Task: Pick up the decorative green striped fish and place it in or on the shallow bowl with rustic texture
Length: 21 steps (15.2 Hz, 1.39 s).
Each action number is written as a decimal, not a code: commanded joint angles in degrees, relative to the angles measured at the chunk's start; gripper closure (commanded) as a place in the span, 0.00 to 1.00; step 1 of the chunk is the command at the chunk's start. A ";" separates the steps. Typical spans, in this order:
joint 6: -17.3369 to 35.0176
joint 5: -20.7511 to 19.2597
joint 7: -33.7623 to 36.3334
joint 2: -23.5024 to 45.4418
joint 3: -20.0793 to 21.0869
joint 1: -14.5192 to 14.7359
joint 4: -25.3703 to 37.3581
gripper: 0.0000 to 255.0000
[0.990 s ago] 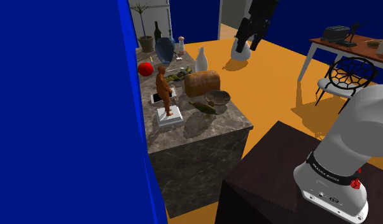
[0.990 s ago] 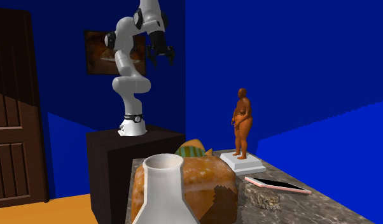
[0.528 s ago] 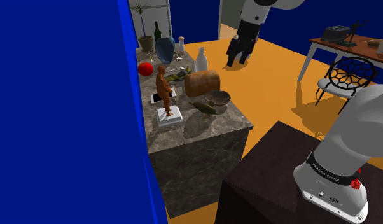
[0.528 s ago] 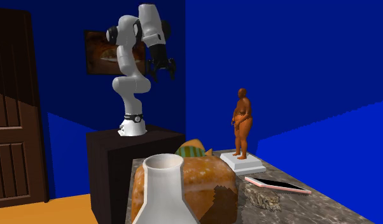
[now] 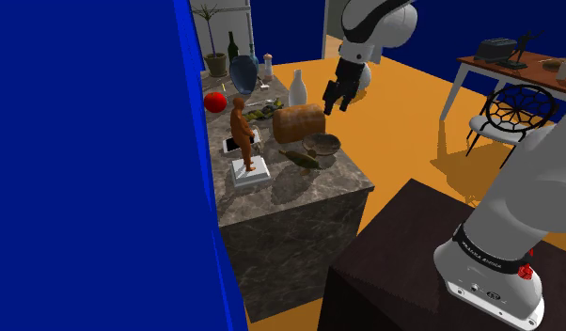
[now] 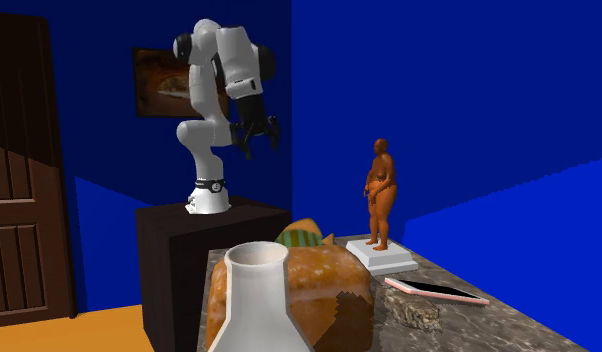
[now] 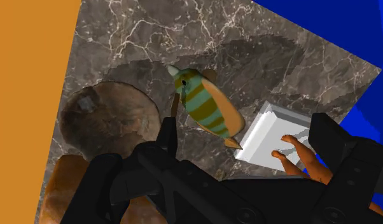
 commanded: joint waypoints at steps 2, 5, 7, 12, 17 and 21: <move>2.74 3.70 -4.72 7.21 -1.21 0.25 2.73 0.00; 4.32 7.64 -9.22 14.27 -1.59 -0.15 6.25 0.00; 4.98 10.22 -12.04 19.00 -1.44 -0.74 8.98 0.00; 5.60 15.59 -17.80 30.77 0.05 -3.18 17.03 0.00; 5.86 18.39 -20.73 39.58 1.81 -5.31 23.81 0.00; 7.88 19.58 -21.43 41.68 2.66 -5.30 23.87 0.00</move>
